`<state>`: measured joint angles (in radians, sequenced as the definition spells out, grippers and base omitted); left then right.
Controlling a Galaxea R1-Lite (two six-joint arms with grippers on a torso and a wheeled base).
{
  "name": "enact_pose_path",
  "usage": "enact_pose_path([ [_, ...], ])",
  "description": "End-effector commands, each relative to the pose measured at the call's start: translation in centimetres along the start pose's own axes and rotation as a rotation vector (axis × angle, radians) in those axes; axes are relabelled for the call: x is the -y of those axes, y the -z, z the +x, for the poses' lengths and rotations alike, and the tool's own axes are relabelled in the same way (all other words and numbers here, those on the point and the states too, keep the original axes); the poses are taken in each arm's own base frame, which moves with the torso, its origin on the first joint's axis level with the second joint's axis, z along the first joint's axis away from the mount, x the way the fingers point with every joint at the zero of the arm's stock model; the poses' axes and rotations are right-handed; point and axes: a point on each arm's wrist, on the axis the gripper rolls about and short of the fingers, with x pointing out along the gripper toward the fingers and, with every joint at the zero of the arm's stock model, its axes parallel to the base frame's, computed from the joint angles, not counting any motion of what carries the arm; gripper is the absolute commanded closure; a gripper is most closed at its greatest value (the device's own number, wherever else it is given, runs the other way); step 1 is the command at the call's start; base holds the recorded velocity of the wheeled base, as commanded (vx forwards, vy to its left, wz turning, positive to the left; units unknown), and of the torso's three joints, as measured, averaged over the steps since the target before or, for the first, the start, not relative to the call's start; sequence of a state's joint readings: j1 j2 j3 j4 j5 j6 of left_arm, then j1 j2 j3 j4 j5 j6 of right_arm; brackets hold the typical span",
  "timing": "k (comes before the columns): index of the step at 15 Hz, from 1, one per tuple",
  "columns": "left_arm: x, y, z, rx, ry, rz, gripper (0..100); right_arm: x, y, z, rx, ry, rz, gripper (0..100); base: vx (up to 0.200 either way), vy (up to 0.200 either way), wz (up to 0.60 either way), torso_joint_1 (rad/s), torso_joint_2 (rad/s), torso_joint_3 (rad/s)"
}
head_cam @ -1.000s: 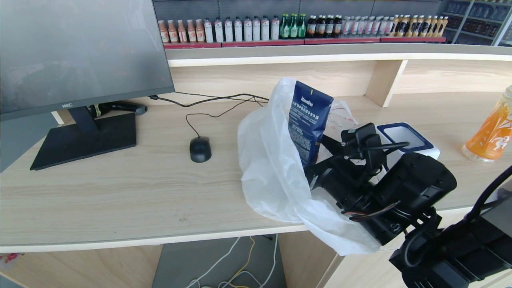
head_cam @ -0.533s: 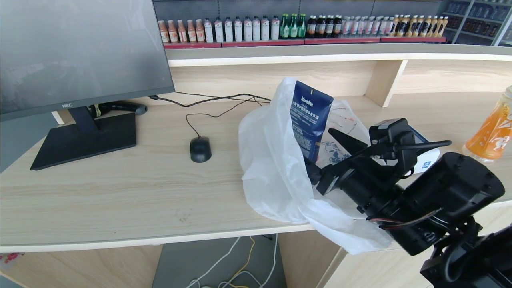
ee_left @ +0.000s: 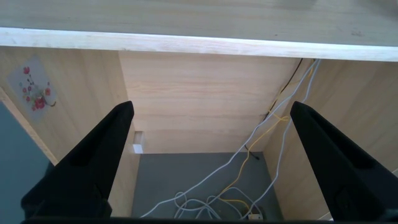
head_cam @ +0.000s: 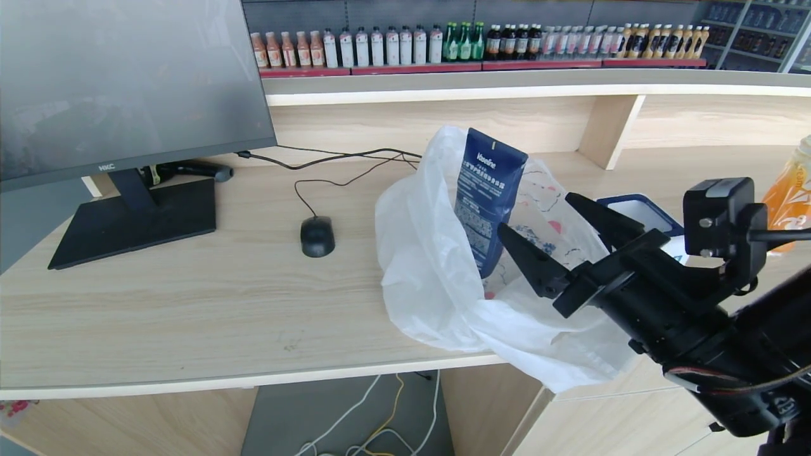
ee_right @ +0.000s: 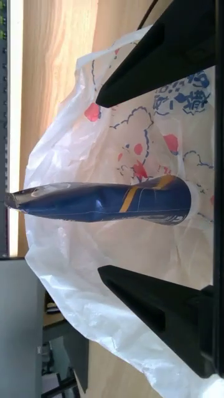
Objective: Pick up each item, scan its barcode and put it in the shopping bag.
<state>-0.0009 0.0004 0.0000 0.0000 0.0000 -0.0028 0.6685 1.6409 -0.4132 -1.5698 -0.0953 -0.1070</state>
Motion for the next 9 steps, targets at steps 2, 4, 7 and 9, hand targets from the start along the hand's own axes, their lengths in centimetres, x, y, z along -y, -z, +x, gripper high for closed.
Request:
enact_pose_path([
  [2,0.0,0.0,0.0,0.0,0.001,0.0,0,0.3,-1.5,-1.2,0.044,0.004,0.004,0,0.0,0.0,0.0,0.0,0.0,0.0],
  [4,0.0,0.0,0.0,0.0,0.001,0.0,0,0.4,-1.8,-2.0,0.042,0.006,0.002,0,0.0,0.0,0.0,0.0,0.0,0.0],
  [7,0.0,0.0,0.0,0.0,0.001,-0.002,0,0.4,-2.1,-2.1,0.053,0.007,0.003,0,0.0,0.0,0.0,0.0,0.0,0.0],
  [9,0.0,0.0,0.0,0.0,-0.001,-0.002,0,0.4,-2.0,-2.0,0.053,0.007,0.003,0,0.0,0.0,0.0,0.0,0.0,0.0],
])
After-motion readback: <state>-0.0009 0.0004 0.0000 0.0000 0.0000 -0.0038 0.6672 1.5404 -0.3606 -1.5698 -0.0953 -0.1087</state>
